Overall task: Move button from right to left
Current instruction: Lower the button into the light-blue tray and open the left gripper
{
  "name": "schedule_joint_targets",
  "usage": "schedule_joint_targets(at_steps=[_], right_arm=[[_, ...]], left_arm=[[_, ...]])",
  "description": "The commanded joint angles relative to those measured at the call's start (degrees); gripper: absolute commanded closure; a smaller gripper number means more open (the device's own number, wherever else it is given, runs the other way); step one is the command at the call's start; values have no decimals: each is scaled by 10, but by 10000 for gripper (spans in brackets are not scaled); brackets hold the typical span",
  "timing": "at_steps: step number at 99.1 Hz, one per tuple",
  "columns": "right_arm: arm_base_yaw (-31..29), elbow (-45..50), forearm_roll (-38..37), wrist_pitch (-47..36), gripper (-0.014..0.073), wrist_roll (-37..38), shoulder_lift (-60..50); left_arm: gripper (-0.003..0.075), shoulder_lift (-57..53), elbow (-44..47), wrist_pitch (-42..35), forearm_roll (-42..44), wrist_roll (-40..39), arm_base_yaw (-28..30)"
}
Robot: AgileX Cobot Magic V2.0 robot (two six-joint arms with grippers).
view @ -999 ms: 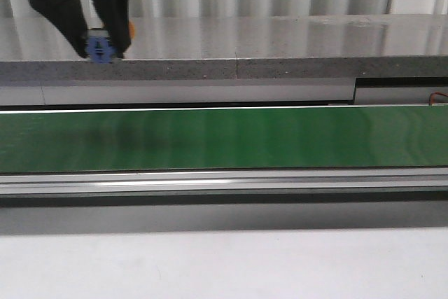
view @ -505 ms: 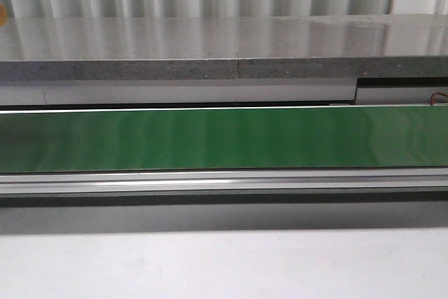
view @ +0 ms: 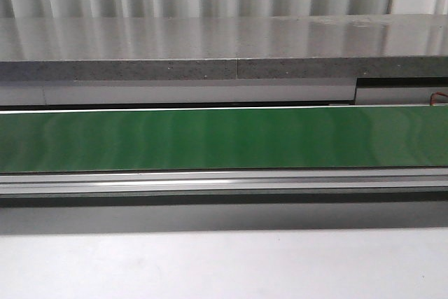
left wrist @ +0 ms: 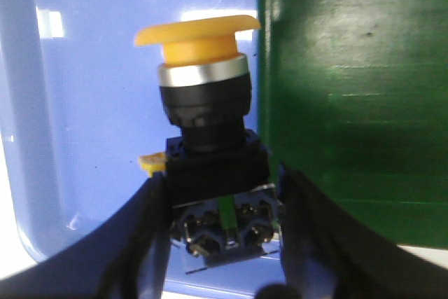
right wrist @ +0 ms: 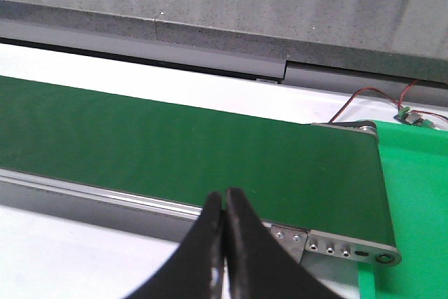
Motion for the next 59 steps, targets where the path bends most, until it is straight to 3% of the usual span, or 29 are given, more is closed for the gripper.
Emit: schedule_joint_targets(at_steps=[1, 30, 59], right_arm=[[1, -14, 3, -46, 660, -6, 4], [1, -14, 3, -46, 660, -6, 4], [1, -14, 3, -46, 660, -6, 4]], left_arm=[[607, -11, -7, -18, 5, 0, 26], [607, 47, -7, -83, -7, 0, 60], [599, 118, -7, -95, 32, 0, 68]])
